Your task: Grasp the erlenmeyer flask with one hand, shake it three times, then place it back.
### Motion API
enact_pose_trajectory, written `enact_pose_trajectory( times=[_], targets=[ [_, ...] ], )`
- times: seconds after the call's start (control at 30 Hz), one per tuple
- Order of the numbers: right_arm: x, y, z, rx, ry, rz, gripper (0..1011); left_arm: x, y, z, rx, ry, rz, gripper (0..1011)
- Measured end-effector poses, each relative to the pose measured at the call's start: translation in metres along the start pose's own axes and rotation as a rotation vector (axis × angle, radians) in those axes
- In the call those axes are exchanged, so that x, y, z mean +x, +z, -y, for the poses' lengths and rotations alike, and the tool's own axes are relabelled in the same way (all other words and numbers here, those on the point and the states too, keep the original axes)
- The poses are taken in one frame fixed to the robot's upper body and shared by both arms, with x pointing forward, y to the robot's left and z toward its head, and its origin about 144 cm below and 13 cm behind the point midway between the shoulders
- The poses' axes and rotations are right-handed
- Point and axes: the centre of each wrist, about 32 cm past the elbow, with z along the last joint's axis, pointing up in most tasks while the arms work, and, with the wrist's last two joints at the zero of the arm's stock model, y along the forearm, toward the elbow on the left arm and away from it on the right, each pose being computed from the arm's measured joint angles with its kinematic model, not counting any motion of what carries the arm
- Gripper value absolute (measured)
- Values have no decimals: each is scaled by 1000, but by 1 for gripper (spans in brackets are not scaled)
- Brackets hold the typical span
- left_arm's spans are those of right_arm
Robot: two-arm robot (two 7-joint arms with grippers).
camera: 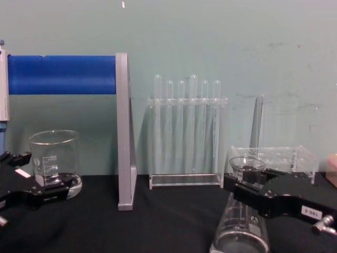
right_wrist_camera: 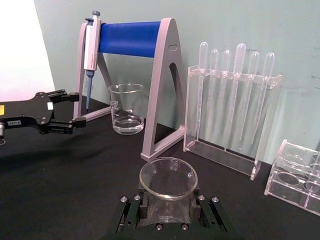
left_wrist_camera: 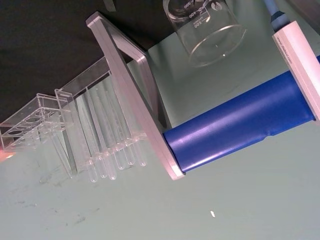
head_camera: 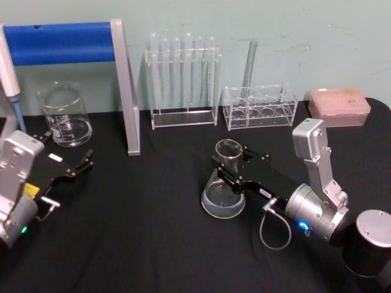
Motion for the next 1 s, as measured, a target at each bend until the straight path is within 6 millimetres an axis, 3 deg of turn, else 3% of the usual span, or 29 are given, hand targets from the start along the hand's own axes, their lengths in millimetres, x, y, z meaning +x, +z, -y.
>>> enact_pose_trajectory(
  times=[0.63, 1.0],
  targets=[
    [0, 0, 0, -3, 0, 3, 457, 0, 0, 0, 0, 0, 0, 1001],
    [0, 1, 0, -1, -1, 3, 816, 0, 0, 0, 0, 0, 0, 1001]
  ],
)
